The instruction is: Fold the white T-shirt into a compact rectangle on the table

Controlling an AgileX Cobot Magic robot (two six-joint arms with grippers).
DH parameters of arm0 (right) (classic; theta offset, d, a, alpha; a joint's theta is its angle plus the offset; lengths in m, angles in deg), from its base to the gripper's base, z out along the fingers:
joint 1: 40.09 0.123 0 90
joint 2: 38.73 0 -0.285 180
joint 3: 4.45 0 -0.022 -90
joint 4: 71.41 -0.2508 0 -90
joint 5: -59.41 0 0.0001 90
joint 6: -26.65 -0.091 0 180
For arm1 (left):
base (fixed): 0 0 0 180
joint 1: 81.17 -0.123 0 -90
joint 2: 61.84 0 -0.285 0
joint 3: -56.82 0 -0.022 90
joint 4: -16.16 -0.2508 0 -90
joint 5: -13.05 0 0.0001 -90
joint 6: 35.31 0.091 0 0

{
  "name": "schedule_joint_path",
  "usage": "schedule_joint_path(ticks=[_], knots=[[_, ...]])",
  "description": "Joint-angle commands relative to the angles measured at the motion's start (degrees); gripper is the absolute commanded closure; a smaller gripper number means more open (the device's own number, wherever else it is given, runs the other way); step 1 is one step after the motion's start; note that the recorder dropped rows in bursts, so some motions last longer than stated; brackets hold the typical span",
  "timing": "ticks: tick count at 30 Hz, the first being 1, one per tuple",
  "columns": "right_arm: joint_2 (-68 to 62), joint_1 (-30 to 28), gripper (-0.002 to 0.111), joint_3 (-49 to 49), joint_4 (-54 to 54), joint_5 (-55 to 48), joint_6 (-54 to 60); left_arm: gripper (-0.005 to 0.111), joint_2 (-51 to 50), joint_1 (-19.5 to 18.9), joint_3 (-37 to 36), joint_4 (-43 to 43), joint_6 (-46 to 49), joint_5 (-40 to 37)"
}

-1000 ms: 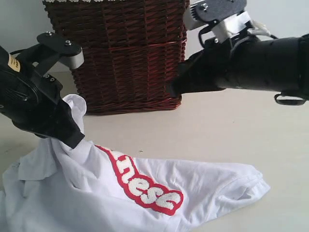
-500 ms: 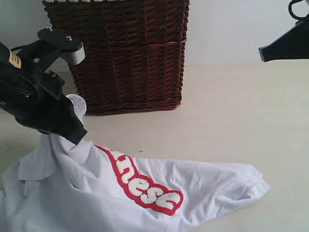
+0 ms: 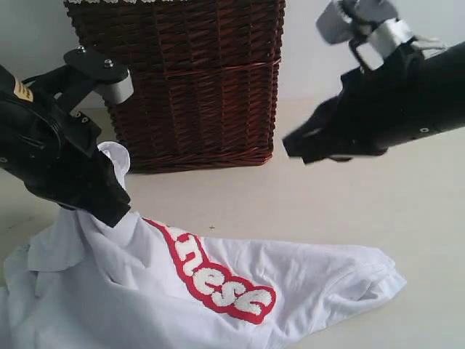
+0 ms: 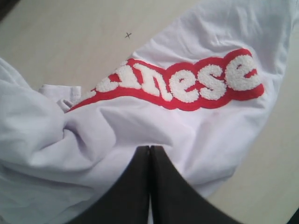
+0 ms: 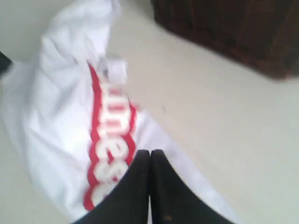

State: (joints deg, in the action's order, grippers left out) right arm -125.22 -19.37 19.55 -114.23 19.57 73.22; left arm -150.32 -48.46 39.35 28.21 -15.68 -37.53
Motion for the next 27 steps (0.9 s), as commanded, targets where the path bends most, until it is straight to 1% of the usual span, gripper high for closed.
schedule_joint_path(ticks=[1,2,3,4,5,6,7,10,14,18,19,21,22,25,27], knots=[[-2.54,-0.71,0.107,-5.04,35.45,-8.61,-28.90,0.107,0.31,-0.19,0.01,0.65,2.63,-0.39],[-2.69,-0.71,0.099,-4.18,38.48,-9.06,-30.98,0.107,0.10,-0.19,-0.11,0.77,2.84,-0.39],[-2.81,-0.71,0.092,-3.33,37.81,-8.78,-30.22,0.107,-0.04,-0.19,-0.11,0.77,2.84,-0.16],[-3.91,-0.71,0.077,-1.61,34.00,-7.93,-26.08,0.107,-0.37,-0.19,-0.11,1.01,2.98,0.37],[-4.90,-0.71,0.068,-0.83,33.11,-7.66,-25.03,0.107,-0.54,-0.19,-0.11,1.03,3.17,0.37],[-7.60,-0.71,0.057,0.19,33.15,-6.72,-25.29,0.107,-0.89,-0.19,-0.11,1.03,3.29,-0.08],[-9.04,-0.71,0.056,0.42,33.15,-5.81,-25.17,0.107,-1.06,-0.19,-0.11,1.32,3.40,-0.22],[-14.68,-0.71,0.057,0.57,31.84,-2.96,-22.08,0.107,-1.69,-0.19,-0.60,2.72,5.40,-0.85],[-21.31,-0.71,0.057,0.57,31.09,-2.68,-20.98,0.107,-1.93,-0.19,-0.60,2.72,5.50,-0.85],[-24.79,1.82,0.058,0.57,31.10,2.06,-19.73,0.107,-1.93,-0.19,-0.60,2.72,5.50,-0.85],[-25.27,2.77,0.061,0.57,31.24,3.26,-19.73,0.107,-1.93,-0.19,-0.60,2.72,5.50,-0.85],[-25.64,4.19,0.072,-0.17,33.17,3.54,-19.62,0.107,-1.93,-0.19,-0.60,2.72,5.50,-0.85],[-25.77,5.29,0.082,-0.84,34.98,3.08,-19.62,0.107,-1.93,-0.19,-0.60,2.72,5.50,-0.85],[-25.80,7.32,0.108,-3.32,38.68,-0.59,-19.75,0.107,-1.93,-0.19,-0.60,2.72,5.50,-0.85],[-25.51,8.02,0.108,-4.40,39.52,-2.27,-19.75,0.107,-1.94,-0.19,-0.84,2.72,5.50,-0.85]])
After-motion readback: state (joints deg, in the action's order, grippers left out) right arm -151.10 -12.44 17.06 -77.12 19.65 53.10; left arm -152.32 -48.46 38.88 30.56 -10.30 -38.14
